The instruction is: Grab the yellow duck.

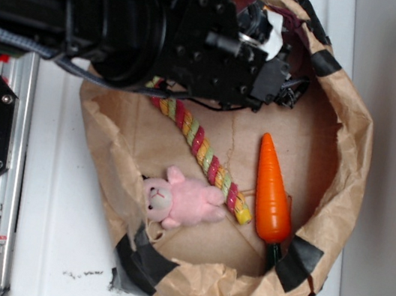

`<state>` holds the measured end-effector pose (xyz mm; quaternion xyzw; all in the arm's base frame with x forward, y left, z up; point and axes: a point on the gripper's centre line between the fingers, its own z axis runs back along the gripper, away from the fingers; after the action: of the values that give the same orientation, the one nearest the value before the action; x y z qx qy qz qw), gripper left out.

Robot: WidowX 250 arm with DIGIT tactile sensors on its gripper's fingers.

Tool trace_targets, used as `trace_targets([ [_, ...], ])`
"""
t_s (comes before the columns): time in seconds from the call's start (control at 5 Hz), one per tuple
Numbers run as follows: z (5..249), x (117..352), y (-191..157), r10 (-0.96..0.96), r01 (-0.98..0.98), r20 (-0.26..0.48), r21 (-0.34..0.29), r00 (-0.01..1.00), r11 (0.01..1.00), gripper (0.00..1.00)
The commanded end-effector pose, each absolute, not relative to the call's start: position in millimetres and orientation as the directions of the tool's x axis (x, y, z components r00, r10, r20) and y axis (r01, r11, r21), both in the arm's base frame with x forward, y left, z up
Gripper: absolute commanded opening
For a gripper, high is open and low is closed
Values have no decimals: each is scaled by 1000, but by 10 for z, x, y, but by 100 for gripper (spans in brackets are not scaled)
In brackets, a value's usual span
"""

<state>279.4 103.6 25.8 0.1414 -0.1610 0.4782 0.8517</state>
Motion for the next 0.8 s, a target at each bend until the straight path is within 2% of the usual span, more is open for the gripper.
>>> trace_targets([
  [0.0,470,2710,1213,803,-896,429,39,414,441,100],
  [0.2,589,2665,1220,814,-899,418,16,403,437,100],
  [0.6,710,2558,1252,828,-910,412,8,380,414,100],
])
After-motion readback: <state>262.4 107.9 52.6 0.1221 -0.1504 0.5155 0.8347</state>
